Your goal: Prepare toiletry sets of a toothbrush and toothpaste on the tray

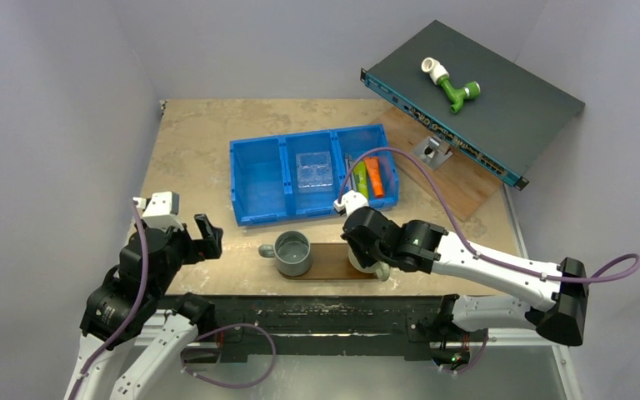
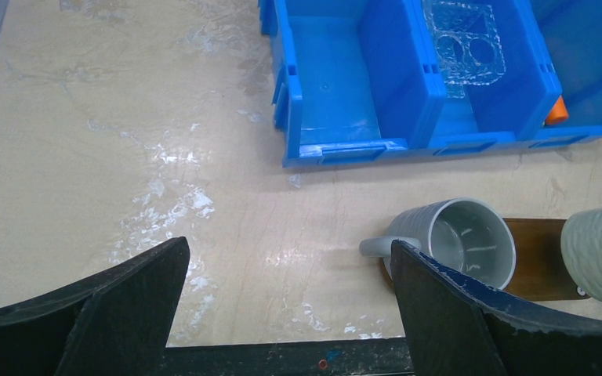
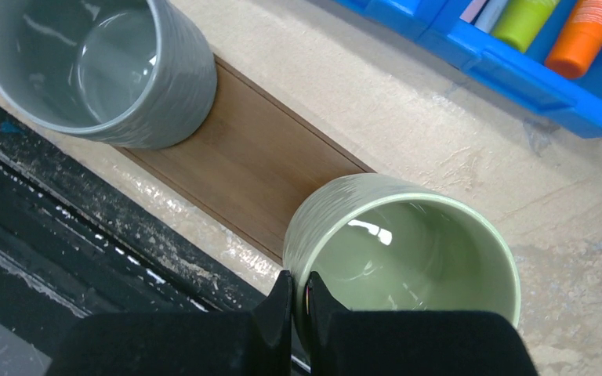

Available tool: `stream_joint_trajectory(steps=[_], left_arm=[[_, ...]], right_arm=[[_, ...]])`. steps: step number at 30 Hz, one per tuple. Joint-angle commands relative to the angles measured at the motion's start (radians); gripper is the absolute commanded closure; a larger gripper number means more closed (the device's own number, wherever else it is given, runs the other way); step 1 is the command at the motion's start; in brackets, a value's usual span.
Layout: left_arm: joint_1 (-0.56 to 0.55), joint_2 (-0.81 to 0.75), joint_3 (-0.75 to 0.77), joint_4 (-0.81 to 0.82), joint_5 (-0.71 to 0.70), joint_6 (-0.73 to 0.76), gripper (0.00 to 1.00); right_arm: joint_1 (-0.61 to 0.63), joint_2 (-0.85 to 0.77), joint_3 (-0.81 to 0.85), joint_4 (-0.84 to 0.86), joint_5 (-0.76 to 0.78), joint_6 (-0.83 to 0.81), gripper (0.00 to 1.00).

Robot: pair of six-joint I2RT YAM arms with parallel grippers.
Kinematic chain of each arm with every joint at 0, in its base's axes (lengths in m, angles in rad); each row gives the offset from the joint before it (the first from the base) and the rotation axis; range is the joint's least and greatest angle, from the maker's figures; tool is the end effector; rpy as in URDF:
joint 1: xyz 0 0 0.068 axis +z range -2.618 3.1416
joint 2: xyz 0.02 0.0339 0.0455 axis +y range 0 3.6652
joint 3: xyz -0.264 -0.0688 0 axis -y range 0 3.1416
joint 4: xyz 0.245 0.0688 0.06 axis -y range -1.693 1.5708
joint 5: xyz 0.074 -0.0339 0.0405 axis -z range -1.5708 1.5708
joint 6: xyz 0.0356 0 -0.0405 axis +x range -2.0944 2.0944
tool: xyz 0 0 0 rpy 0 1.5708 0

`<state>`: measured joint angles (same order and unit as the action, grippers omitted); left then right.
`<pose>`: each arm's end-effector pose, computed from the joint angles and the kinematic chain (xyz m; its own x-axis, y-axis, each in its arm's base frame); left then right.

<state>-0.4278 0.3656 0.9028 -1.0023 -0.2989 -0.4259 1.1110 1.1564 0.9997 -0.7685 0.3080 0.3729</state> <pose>0.0496 -0.0111 0.3364 -0.4365 -0.2349 -0.8685 -0.0256 0.9682 -0.2490 0.1117 0.2013 0.2900 -0.6117 -0.4530 -0.6485 -0.5908 0.8068 -0.0063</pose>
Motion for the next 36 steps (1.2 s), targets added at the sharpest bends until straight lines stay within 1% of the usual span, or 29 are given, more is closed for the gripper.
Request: stream_joint_trajectory(steps=[1, 13, 36], left_arm=[[0.0, 0.018, 0.0, 0.043, 0.01, 0.019, 0.0], [0.0, 0.018, 0.001, 0.044, 0.011, 0.02, 0.0], [0.0, 0.013, 0.001, 0.042, 0.006, 0.018, 0.0]], right_arm=[[0.004, -0.046, -0.011, 0.098, 0.092, 0.063, 1.0], [0.004, -0.034, -0.074, 0.11, 0.13, 0.104, 1.0], [0.004, -0.012, -0.128, 0.141, 0.106, 0.125, 1.0]])
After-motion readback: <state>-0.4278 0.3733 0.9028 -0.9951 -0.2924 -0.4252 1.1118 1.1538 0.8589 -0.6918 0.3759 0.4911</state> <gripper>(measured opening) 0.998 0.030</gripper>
